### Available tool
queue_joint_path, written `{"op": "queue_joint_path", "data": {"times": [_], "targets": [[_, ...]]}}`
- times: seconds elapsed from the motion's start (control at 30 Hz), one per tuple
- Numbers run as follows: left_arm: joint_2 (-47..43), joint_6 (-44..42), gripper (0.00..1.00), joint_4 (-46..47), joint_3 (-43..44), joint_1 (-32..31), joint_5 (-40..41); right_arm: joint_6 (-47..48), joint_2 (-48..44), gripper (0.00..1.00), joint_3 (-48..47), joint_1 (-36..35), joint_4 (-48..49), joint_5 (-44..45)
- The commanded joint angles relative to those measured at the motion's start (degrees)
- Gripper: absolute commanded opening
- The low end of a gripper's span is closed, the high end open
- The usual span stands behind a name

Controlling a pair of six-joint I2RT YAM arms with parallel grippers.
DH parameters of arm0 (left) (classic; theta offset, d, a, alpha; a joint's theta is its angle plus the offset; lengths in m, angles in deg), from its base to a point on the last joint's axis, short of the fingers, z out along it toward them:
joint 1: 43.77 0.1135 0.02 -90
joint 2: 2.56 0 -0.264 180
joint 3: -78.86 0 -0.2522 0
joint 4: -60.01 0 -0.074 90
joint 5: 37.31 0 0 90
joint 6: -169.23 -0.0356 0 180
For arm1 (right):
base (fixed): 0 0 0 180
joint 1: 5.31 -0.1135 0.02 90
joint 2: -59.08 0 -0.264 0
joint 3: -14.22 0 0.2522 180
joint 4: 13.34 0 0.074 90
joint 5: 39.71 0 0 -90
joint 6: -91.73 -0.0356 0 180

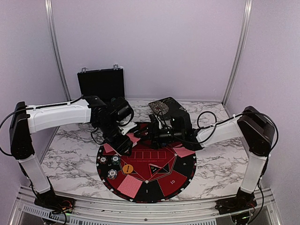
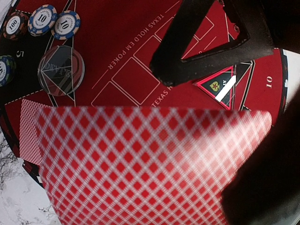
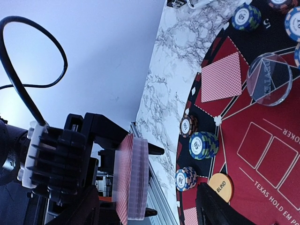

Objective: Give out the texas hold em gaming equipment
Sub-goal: Pick up the poker card from the face-down deck piles.

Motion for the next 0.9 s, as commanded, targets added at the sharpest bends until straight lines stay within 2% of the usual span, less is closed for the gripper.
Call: {"op": "queue_joint_path", "data": {"times": [0.0, 0.4, 0.87], "targets": [[-0.76, 0.27, 0.39, 0.56, 1.43, -0.53, -1.17, -0.74, 1.65, 0.68, -3.25, -0.63, 2.10, -0.87], [-0.87, 0.31, 0.39, 0.56, 1.92, -0.90, -0.99, -1.30, 4.47, 0.66, -5.58, -2.03, 2.19, -1.24], [-1.61, 0.10, 0.39, 0.48, 1.73, -0.86, -0.16, -0.59, 3.25, 0.54, -3.44, -1.12, 0.59, 0.16]]}}
